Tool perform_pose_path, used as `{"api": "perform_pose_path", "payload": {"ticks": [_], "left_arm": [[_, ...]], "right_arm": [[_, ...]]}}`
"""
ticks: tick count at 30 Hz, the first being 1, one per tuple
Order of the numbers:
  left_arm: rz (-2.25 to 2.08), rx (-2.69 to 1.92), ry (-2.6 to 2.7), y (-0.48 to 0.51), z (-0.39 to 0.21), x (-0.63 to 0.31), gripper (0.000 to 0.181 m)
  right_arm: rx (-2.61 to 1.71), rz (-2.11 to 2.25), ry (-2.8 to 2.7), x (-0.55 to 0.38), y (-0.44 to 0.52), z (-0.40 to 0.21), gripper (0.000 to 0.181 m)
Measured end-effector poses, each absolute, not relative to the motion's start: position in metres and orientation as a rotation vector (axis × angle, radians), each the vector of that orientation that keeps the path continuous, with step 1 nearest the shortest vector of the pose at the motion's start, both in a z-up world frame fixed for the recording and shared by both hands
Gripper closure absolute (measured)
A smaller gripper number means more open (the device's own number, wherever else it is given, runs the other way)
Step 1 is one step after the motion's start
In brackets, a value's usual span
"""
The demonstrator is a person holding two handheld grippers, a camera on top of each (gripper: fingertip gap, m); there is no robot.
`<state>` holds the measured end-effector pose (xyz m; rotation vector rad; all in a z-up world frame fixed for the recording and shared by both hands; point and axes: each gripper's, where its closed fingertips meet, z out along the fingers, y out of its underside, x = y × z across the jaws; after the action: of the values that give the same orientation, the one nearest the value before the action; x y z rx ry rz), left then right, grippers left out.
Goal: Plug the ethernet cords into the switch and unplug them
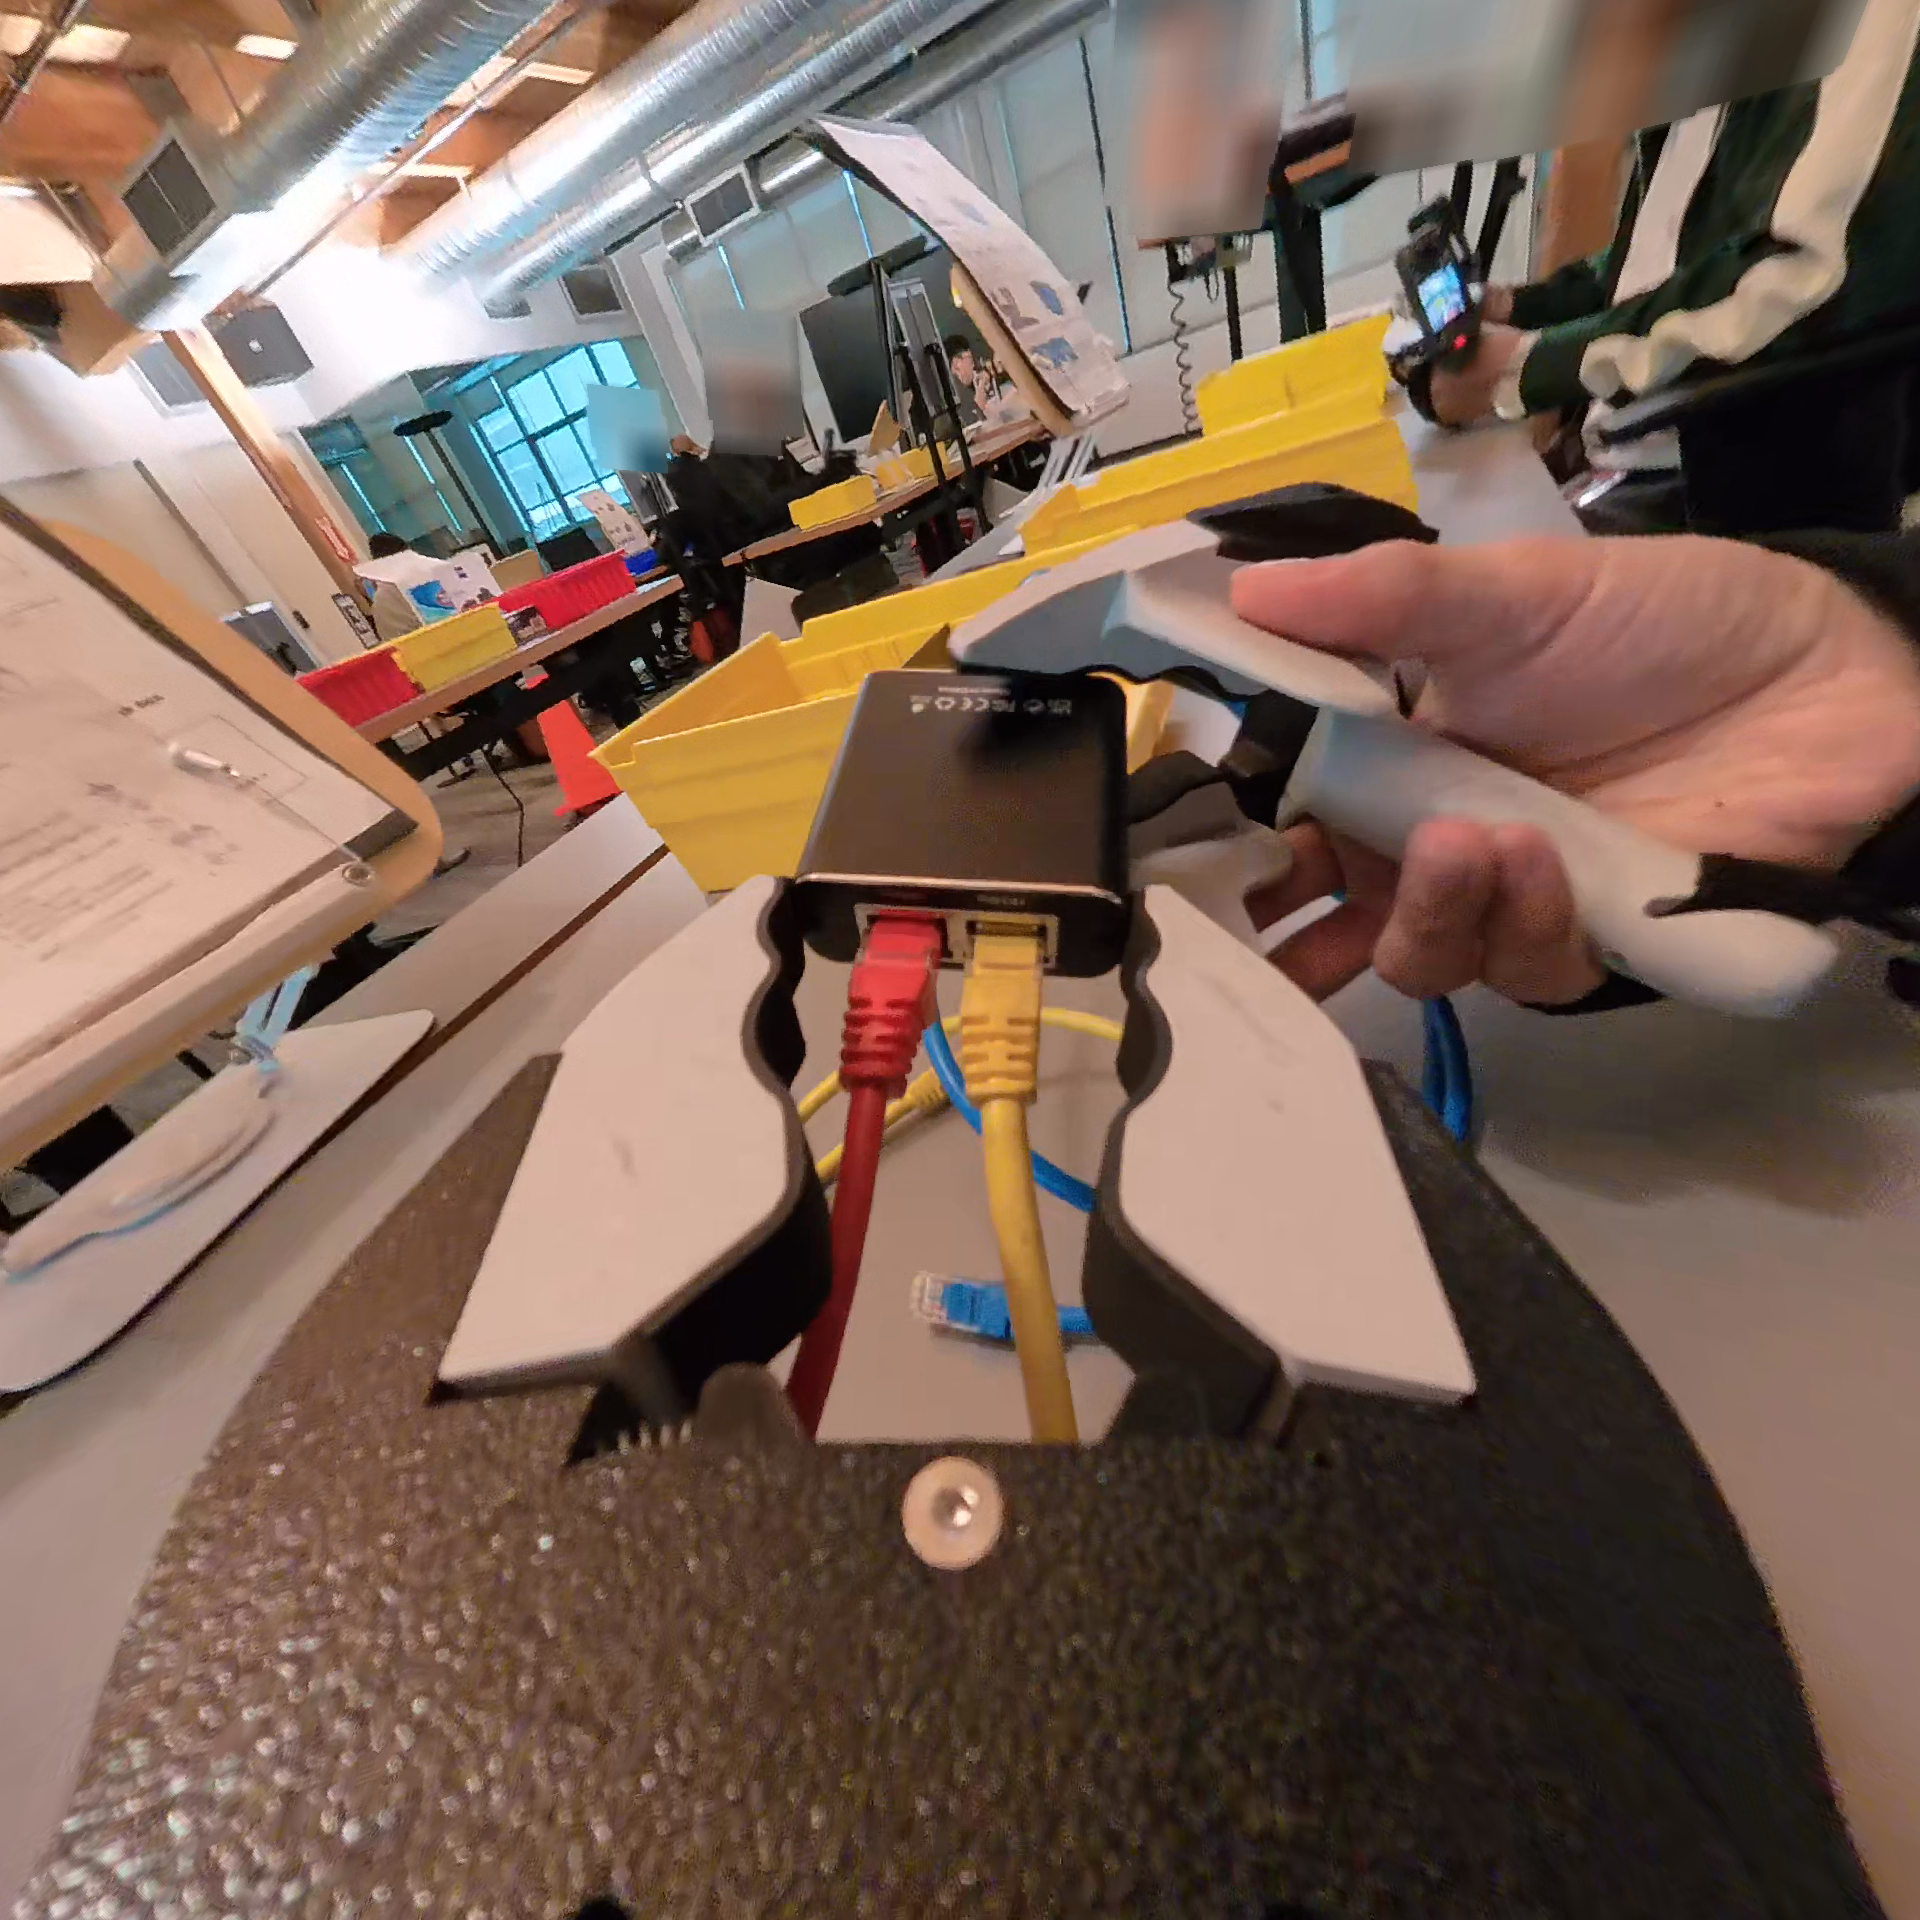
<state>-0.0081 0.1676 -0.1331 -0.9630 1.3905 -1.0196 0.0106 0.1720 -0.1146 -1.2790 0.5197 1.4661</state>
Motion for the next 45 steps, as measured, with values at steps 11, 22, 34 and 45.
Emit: {"api": "perform_pose_path", "payload": {"ticks": [11, 22, 34, 45], "left_arm": [[-0.919, -1.083, 1.356, 0.183, -0.141, -0.004, 0.123], [-0.893, -1.118, 1.364, 0.179, -0.146, 0.002, 0.123], [-0.829, -1.140, 1.382, 0.177, -0.151, 0.005, 0.123], [-0.761, -1.160, 1.391, 0.176, -0.158, 0.011, 0.123]], "right_arm": [[-1.197, 1.365, 0.655, 0.032, 0.175, -0.123, 0.161], [-1.205, 1.349, 0.683, 0.039, 0.174, -0.130, 0.157], [-1.200, 1.331, 0.664, 0.043, 0.172, -0.129, 0.165], [-1.216, 1.321, 0.670, 0.050, 0.174, -0.137, 0.167]]}}
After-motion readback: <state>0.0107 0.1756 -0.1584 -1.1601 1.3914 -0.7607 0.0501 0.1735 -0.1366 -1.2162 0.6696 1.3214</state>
